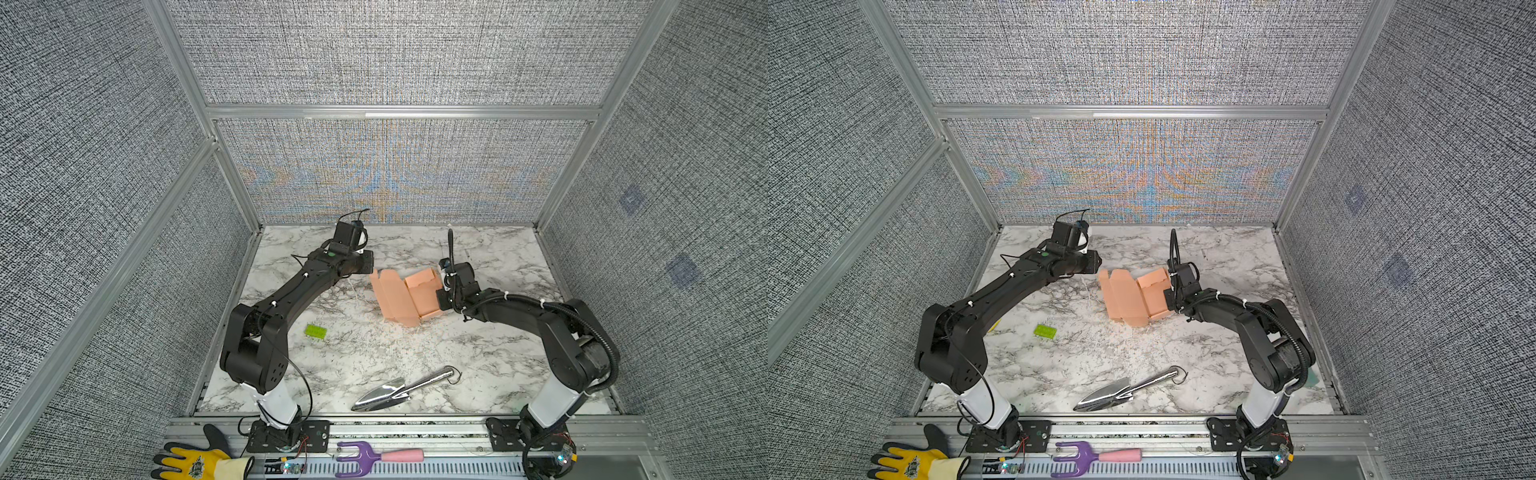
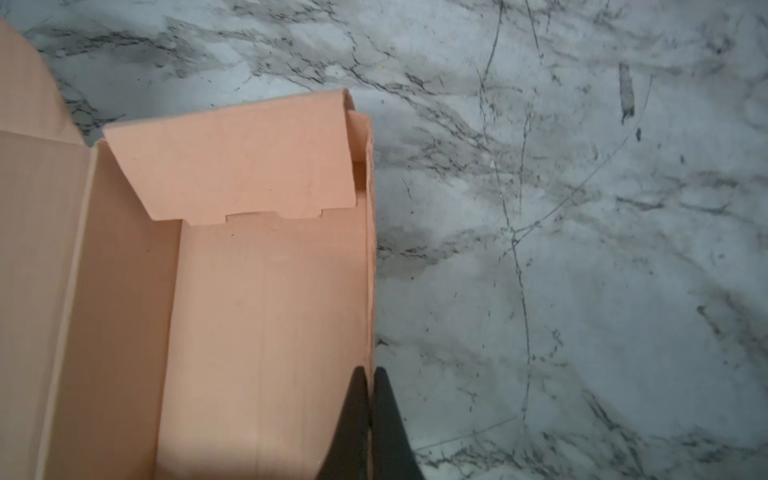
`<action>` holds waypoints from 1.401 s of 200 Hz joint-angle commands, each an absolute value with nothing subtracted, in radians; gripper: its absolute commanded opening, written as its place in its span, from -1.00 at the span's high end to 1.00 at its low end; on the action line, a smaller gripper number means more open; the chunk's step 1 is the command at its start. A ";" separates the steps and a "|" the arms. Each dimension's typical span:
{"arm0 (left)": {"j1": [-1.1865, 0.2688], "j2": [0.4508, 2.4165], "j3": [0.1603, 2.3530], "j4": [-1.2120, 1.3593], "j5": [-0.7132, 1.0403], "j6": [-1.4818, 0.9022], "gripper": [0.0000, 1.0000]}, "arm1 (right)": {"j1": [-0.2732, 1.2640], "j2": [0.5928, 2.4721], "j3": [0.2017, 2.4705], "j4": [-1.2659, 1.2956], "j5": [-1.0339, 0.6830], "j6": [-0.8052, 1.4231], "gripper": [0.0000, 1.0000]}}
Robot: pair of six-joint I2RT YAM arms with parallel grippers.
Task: Fold the paper box
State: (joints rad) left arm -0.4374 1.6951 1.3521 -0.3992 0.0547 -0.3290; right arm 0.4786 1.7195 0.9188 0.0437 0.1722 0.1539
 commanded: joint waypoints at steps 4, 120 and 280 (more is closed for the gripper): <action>-0.428 1.655 1.308 -0.425 -0.041 -0.377 0.22 | 0.481 1.706 0.866 0.075 0.177 0.387 0.91; -0.430 1.448 1.034 -0.311 0.102 -0.544 0.26 | 0.687 1.665 0.825 0.057 0.443 0.893 0.96; -0.436 1.199 0.676 0.154 0.250 -0.854 0.26 | 0.754 1.722 0.877 -0.042 0.514 1.279 1.00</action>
